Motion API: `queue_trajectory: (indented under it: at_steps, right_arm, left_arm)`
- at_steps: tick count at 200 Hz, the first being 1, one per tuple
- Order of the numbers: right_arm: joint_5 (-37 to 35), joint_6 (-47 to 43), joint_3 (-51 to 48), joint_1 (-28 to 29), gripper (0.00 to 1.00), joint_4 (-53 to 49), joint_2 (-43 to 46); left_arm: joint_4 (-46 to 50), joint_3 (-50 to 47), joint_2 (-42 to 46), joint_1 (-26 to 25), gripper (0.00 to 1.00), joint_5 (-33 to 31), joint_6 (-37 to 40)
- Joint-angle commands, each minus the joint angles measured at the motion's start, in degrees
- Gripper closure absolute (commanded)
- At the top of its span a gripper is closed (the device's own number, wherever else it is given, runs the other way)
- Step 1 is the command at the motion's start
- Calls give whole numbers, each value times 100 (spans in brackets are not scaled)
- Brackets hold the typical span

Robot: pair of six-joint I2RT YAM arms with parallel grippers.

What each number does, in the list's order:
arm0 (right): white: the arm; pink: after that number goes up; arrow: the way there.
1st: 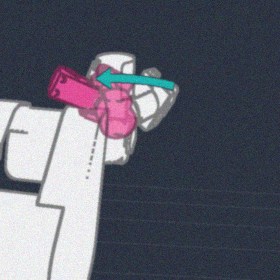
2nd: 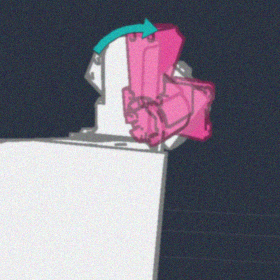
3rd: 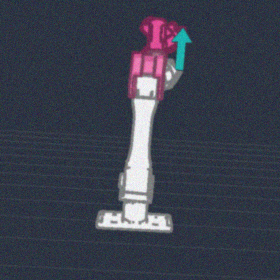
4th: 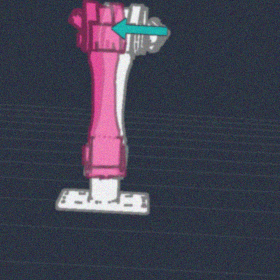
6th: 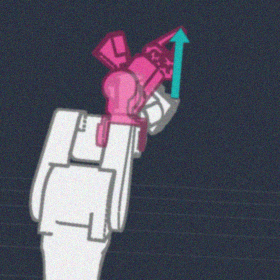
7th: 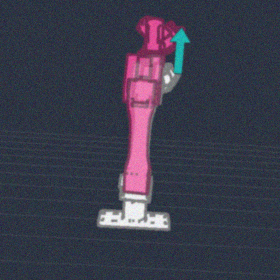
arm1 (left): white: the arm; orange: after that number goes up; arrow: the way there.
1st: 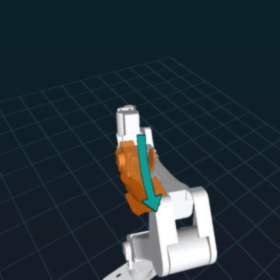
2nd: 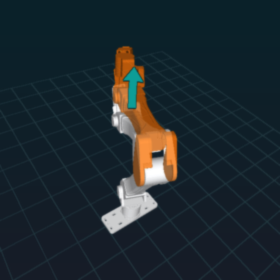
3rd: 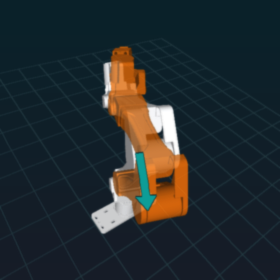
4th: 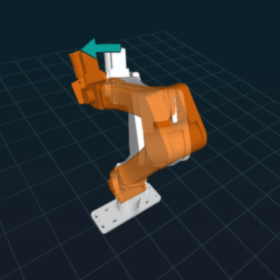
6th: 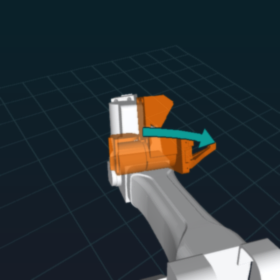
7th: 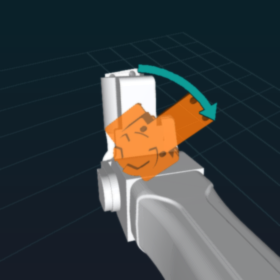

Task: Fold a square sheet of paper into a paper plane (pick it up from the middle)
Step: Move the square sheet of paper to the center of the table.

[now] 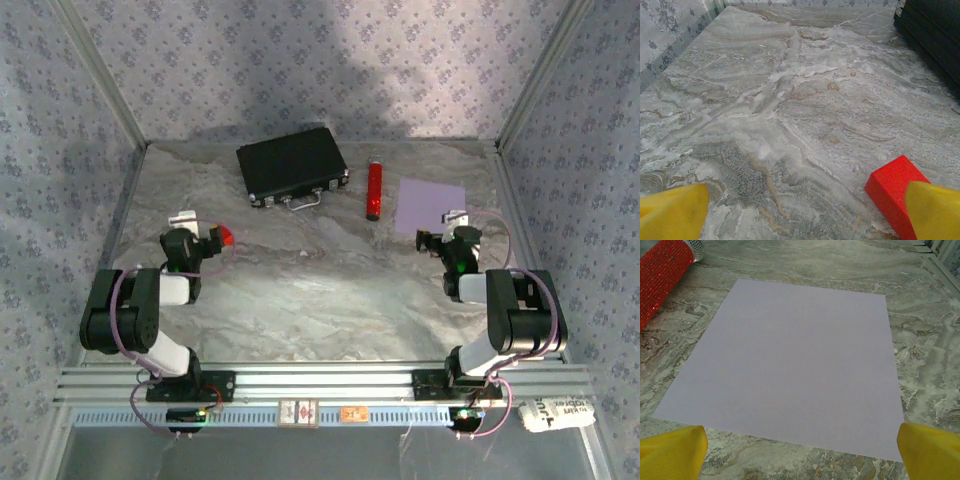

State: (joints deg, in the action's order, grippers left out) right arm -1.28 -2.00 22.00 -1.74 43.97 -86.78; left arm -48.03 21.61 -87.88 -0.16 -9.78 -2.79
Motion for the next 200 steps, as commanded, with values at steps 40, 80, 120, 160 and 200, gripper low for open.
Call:
queue_trajectory:
  at_steps: [40,80,120,160,200]
  right_arm:
    - [-102,47,95,-9,1,60,-16]
    - [-65,54,110,-33,1,50,-14]
    - [-83,43,112,-24,1,44,-14]
    - [-87,36,102,-15,1,57,-15]
    - [-127,16,95,9,1,60,-6]
  left_arm:
    - [-84,113,-28,-28,0,88,60]
    - [-53,124,-21,1,0,169,60]
    - [-49,118,-23,1,0,187,62]
    - [-103,91,-20,-4,0,274,114]
    - [-502,-143,18,-43,0,432,199]
